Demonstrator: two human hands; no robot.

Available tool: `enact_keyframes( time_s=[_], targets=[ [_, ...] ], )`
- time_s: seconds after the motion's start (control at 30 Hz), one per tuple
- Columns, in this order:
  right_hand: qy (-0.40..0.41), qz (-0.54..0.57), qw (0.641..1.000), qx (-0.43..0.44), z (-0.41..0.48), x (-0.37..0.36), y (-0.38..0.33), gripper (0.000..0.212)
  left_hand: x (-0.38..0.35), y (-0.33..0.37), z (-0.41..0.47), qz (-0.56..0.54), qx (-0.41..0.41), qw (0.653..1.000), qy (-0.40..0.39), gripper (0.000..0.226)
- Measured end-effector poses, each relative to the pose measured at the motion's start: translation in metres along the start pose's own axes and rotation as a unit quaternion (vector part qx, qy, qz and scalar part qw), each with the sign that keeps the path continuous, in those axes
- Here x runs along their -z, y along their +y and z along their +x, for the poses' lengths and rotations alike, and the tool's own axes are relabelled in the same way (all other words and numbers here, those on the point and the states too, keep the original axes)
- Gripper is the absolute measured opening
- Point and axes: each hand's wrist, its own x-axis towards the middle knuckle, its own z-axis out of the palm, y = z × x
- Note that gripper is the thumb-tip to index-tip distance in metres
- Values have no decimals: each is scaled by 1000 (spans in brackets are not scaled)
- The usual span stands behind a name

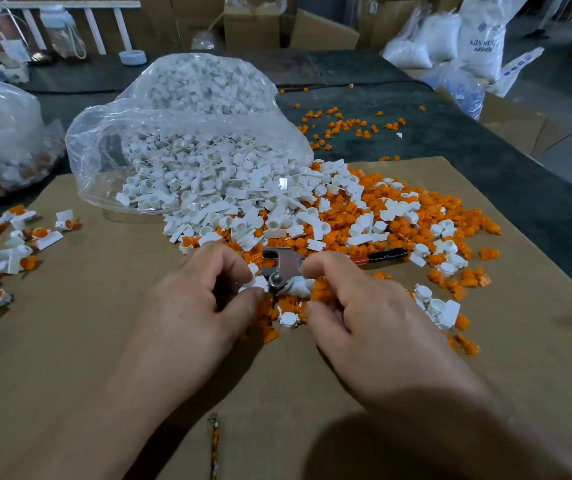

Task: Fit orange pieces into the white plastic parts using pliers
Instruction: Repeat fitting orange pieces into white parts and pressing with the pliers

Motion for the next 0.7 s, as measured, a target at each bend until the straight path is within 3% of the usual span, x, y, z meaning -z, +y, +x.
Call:
enact_keyframes(
  time_s=[0.3, 0.43, 0.6, 0.7],
  targets=[
    [-29, 66, 997, -31, 1, 2, 1, 24, 0, -2, 0, -4, 3, 1000, -9, 23],
    [-35, 138, 989, -43, -1, 2, 1, 36, 1, -4, -2, -38, 7, 999, 1, 25],
    [-48, 215, 973, -67, -1, 2, 2, 38, -2, -7, -4, -141, 31, 989, 17, 22],
    [-63, 228, 969, -76, 3, 4, 4, 32, -4, -7, -4, -275, 67, 959, 22, 26]
  ],
)
